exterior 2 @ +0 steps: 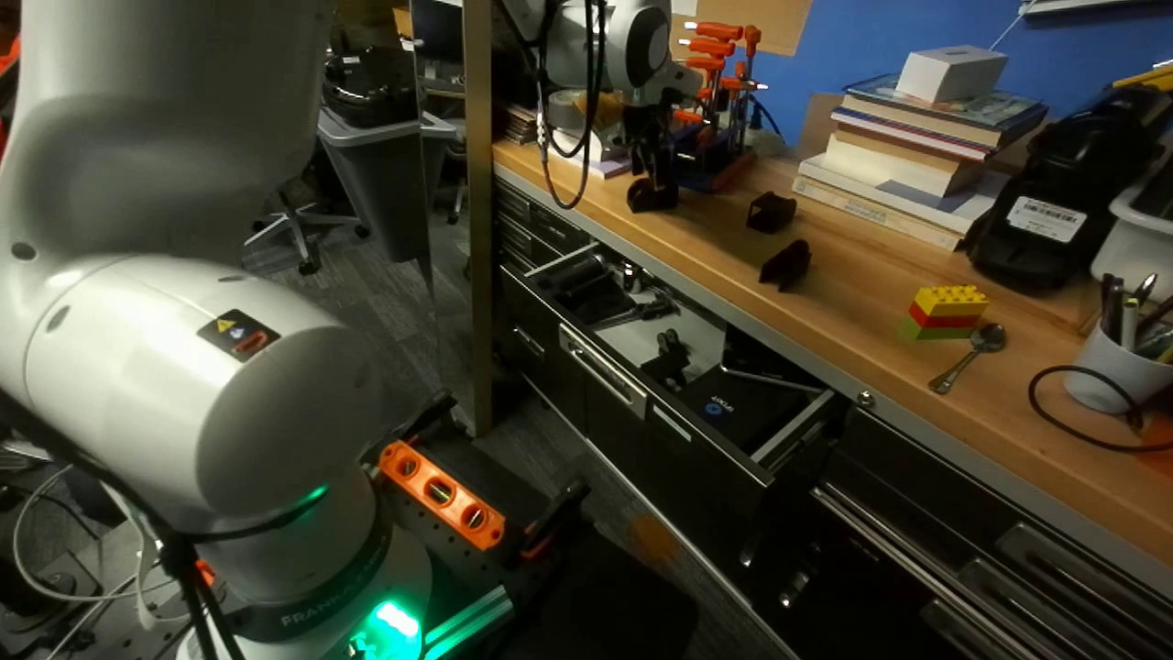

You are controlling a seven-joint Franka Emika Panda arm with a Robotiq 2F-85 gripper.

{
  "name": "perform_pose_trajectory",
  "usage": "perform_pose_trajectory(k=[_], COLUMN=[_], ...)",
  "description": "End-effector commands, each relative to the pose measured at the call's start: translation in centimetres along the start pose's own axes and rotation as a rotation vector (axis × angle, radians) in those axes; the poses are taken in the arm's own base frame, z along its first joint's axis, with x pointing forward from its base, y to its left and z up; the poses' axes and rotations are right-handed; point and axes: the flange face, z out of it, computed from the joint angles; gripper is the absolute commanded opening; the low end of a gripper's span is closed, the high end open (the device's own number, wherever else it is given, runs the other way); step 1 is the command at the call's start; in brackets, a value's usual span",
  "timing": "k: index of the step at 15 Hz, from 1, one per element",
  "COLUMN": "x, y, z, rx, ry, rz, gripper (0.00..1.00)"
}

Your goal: Place the black objects inside the open drawer, push the drawer closed

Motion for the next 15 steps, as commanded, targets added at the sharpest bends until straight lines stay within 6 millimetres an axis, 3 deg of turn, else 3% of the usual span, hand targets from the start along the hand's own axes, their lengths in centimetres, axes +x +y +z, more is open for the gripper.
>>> perform_pose_trajectory(k=[1, 3, 4, 6, 11, 15], x=[1.4, 1.6, 1.6, 1.7, 1.8, 1.3], y=[-1.1, -1.0, -0.9, -0.7, -0.1, 1.5], z=[0.5, 1.0, 1.2, 1.4, 1.1, 0.7], rx=[-0.049, -0.084, -0.101, -0.129, -0.156, -0.187], ry=[0.003, -0.007, -0.016, -0.038, -0.078, -0.131], rz=[0.031, 0.031, 0.029, 0.029, 0.028, 0.015], gripper=[1.0, 1.0, 0.75, 0.67, 0.28, 0.25])
